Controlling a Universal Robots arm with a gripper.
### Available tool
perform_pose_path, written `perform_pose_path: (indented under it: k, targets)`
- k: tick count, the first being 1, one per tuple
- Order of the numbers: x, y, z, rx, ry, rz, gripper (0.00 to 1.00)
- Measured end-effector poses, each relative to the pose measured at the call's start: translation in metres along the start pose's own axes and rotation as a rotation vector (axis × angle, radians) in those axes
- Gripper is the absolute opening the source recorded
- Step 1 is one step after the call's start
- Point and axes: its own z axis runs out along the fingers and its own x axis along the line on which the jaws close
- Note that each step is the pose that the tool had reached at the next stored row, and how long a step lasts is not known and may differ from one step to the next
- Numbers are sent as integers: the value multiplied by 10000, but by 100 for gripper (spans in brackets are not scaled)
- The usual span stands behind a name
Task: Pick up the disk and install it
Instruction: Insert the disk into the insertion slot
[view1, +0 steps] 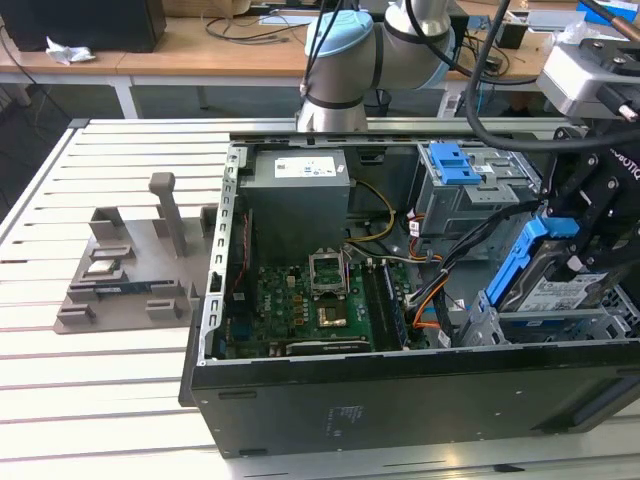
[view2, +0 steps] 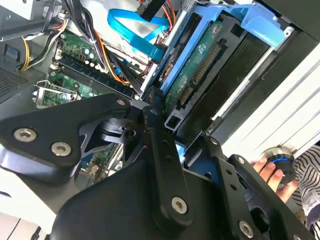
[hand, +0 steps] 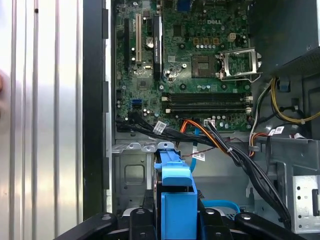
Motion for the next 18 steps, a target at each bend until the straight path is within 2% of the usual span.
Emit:
perform_pose_path:
  k: [5,6,13,14,17,18]
  targets:
    - [0,0,3,0,-3,0,38]
    - [0,0,3,0,-1,0,44]
    - [0,0,3,0,-1,0,42]
    - [0,0,4,0,-1,0,29]
    - [0,-1,5,0,-1,-1,11]
    - [0,0,5,0,-2,0,11]
